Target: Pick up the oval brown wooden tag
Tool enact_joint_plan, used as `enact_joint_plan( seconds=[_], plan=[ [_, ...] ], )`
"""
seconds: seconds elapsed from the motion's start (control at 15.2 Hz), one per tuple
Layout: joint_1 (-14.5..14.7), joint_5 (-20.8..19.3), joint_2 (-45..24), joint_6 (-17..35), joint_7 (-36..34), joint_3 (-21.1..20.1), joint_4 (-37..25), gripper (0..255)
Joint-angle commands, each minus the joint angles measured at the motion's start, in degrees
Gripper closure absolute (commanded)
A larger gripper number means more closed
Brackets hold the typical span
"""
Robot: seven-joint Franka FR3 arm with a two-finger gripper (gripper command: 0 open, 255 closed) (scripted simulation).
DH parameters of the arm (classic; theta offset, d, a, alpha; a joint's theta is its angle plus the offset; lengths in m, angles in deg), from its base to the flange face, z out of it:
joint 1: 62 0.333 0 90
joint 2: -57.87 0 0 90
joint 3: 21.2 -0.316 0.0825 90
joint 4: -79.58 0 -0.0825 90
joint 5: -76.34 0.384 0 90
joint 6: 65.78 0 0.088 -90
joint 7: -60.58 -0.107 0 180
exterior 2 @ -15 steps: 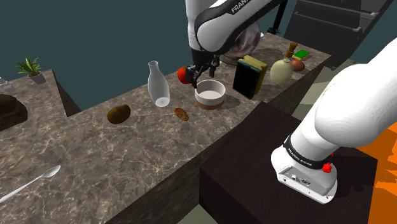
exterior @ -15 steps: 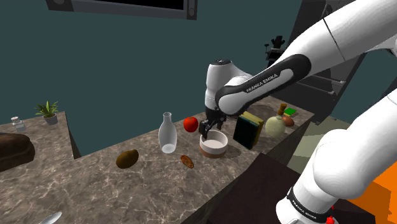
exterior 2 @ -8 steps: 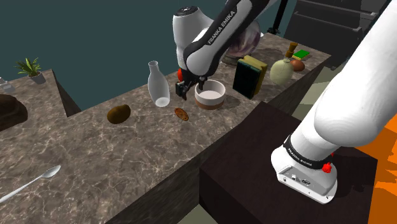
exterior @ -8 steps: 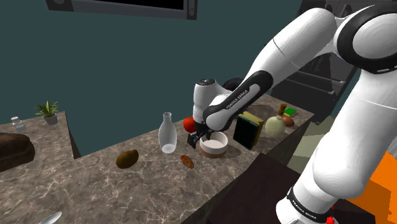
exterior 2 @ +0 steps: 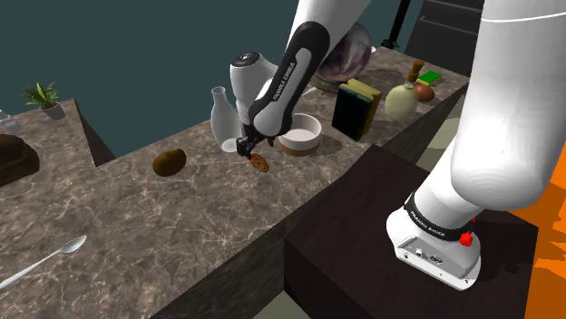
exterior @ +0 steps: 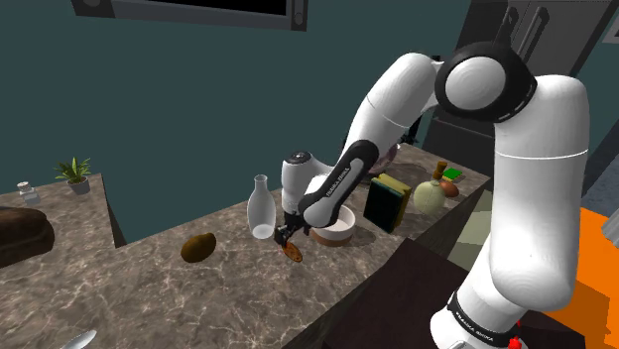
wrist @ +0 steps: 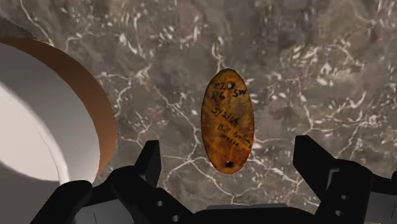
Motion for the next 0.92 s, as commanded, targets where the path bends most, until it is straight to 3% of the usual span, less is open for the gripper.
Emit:
enact_joint_plan(
  seconds=[0.0, 0.66, 0.73, 0.86],
  plan=[
    [0.7, -1.2, -4.8, 1.8, -1.1, 1.0, -3.0, 0],
    [2.5, -3.3, -10.8, 6.1, -3.2, 3.2, -4.9, 0],
    [2.5, -3.3, -10.8, 6.1, -3.3, 3.3, -4.8, 255],
    [2.5, -3.3, -10.8, 6.1, -3.3, 3.2, -4.8, 255]
  ],
)
